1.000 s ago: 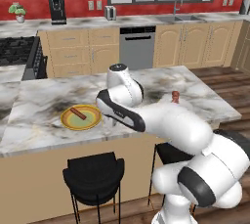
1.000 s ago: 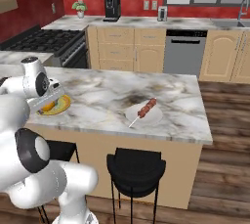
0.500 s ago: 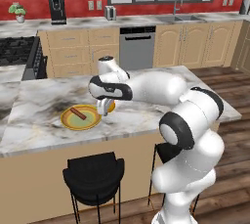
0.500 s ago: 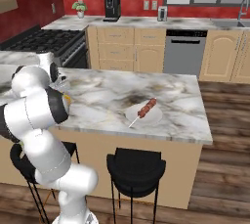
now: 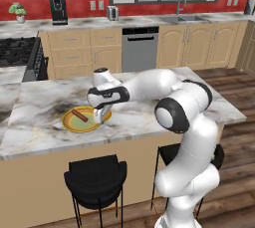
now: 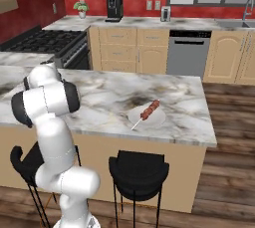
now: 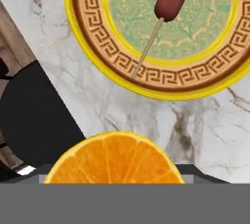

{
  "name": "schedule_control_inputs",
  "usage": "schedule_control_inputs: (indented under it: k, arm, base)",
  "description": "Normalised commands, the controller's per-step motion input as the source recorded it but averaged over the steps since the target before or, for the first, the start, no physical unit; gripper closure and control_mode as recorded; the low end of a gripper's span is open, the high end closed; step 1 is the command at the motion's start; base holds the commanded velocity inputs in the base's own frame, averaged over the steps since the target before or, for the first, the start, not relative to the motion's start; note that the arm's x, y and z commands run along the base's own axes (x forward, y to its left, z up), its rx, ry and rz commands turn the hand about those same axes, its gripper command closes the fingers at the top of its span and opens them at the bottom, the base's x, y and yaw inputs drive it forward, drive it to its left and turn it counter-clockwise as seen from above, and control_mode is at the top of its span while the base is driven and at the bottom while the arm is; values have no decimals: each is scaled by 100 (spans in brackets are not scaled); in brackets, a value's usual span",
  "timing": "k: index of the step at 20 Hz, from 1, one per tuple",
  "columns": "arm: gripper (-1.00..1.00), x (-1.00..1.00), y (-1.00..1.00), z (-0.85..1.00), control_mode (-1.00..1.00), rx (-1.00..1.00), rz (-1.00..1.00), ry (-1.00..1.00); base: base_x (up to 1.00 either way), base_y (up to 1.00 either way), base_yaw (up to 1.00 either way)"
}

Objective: Pick up the mango and orange from the fridge and place one fruit on each plate on the dining counter.

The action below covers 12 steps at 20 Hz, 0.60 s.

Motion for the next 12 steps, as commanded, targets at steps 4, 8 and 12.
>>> schedule_control_inputs:
  k: [4, 8, 12]
  arm:
    - [100, 53, 39, -22, -100, 0, 1, 10]
    - [100, 52, 36, -17, -100, 0, 0, 12]
    - [100, 62, 12, -20, -100, 0, 3, 10]
  base:
    - [0, 0, 0]
    - [0, 0, 0]
    - [0, 0, 0]
